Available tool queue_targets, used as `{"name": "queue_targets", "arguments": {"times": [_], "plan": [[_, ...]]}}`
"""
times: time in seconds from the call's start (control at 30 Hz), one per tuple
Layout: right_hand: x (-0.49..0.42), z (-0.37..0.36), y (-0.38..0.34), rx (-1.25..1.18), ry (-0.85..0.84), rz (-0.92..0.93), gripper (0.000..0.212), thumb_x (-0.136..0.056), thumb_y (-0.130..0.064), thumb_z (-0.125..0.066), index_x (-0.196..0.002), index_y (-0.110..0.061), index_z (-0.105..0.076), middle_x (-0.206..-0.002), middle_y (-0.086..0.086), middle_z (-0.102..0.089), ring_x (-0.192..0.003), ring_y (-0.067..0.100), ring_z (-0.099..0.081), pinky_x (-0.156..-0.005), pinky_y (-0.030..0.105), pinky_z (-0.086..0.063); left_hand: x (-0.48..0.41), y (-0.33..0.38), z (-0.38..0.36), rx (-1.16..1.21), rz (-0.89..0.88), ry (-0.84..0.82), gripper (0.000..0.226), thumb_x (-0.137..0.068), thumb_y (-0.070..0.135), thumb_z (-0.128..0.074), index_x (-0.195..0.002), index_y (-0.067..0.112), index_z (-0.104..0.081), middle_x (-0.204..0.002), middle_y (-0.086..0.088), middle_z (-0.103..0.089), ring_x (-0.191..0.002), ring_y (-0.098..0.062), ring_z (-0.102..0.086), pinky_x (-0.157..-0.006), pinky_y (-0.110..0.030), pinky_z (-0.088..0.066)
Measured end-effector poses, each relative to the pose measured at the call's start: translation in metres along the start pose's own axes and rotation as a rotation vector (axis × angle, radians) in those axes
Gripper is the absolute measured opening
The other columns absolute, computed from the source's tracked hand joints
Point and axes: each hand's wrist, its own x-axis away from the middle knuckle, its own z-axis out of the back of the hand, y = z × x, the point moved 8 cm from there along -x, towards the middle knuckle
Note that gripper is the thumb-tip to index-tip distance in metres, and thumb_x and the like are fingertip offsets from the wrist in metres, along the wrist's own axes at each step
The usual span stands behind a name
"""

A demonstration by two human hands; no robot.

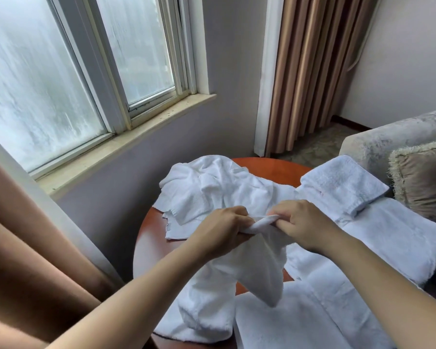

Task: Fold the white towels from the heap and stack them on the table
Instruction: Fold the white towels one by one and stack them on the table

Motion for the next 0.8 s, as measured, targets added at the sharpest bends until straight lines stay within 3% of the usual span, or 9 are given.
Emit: {"name": "queue_targets", "arguments": {"times": [0.07,0.13,0.23,0.37,0.5,0.6,0.73,0.8], "plan": [[-0.004,0.013,-0.010,0.022,0.097,0.050,0.023,-0.085,-0.015,-0.050,-0.081,-0.022,-0.071,-0.078,-0.018,-0.061,-0.078,0.011,-0.057,-0.072,0.031,-0.046,0.007,-0.006,-0.001,0.089,0.058,0.011,0.018,-0.080,0.016,-0.071,-0.068,0.009,-0.060,-0.069,0.014,-0.039,-0.061,-0.009,-0.037,-0.055,-0.026,-0.033],[-0.009,0.022,-0.021,0.036,0.136,0.076,0.030,-0.081,-0.027,-0.039,-0.085,-0.023,-0.069,-0.082,-0.017,-0.060,-0.082,0.016,-0.059,-0.074,0.036,-0.048,0.010,-0.009,0.000,0.311,0.120,0.016,0.011,-0.076,0.013,-0.072,-0.074,0.005,-0.066,-0.078,0.013,-0.051,-0.071,-0.009,-0.050,-0.062,-0.022,-0.039],[-0.018,0.029,-0.031,0.043,0.138,0.127,0.036,-0.077,-0.035,-0.029,-0.084,-0.022,-0.061,-0.084,-0.009,-0.059,-0.079,0.024,-0.058,-0.070,0.046,-0.049,0.009,-0.019,0.004,0.641,0.260,0.070,0.028,-0.072,0.028,-0.075,-0.084,0.004,-0.068,-0.090,0.001,-0.059,-0.084,-0.009,-0.056,-0.077,-0.026,-0.044],[-0.024,0.039,-0.042,-0.013,0.144,0.187,0.011,-0.080,-0.026,-0.037,-0.082,-0.028,-0.048,-0.076,-0.008,-0.055,-0.071,0.027,-0.055,-0.064,0.052,-0.048,0.004,-0.019,-0.003,0.863,0.385,-0.040,0.042,-0.072,0.036,-0.075,-0.093,0.001,-0.066,-0.089,-0.001,-0.059,-0.087,-0.013,-0.056,-0.079,-0.032,-0.044],[-0.026,0.049,-0.055,-0.009,0.132,0.231,0.014,-0.075,-0.026,-0.035,-0.082,-0.034,-0.044,-0.079,-0.008,-0.052,-0.073,0.028,-0.054,-0.066,0.052,-0.050,-0.005,-0.017,0.003,0.644,0.369,0.039,0.037,-0.072,0.046,-0.070,-0.084,0.011,-0.070,-0.102,0.009,-0.054,-0.098,0.004,-0.050,-0.088,-0.014,-0.038],[-0.029,0.054,-0.058,-0.035,0.125,0.287,0.025,-0.072,-0.013,-0.040,-0.078,-0.035,-0.052,-0.082,-0.011,-0.055,-0.078,0.021,-0.057,-0.069,0.048,-0.052,-0.012,-0.013,0.003,0.542,0.352,0.034,0.010,-0.077,0.043,-0.067,-0.072,0.035,-0.066,-0.119,0.008,-0.053,-0.115,-0.004,-0.048,-0.097,-0.024,-0.039],[-0.032,0.058,-0.059,-0.057,0.125,0.274,0.028,-0.067,-0.010,-0.049,-0.067,-0.037,-0.056,-0.080,-0.011,-0.059,-0.079,0.017,-0.060,-0.071,0.044,-0.052,-0.024,0.002,-0.001,0.535,0.256,-0.013,0.018,-0.084,0.024,-0.058,-0.067,0.021,-0.056,-0.084,0.012,-0.055,-0.081,-0.006,-0.053,-0.075,-0.030,-0.042],[-0.032,0.060,-0.052,-0.077,0.121,0.226,0.026,-0.065,-0.012,-0.052,-0.065,-0.037,-0.057,-0.081,-0.012,-0.060,-0.081,0.012,-0.060,-0.072,0.037,-0.051,-0.026,-0.001,0.003,0.543,0.260,0.041,0.017,-0.084,0.020,-0.056,-0.071,0.011,-0.062,-0.088,0.006,-0.061,-0.083,-0.010,-0.056,-0.075,-0.027,-0.042]]}}
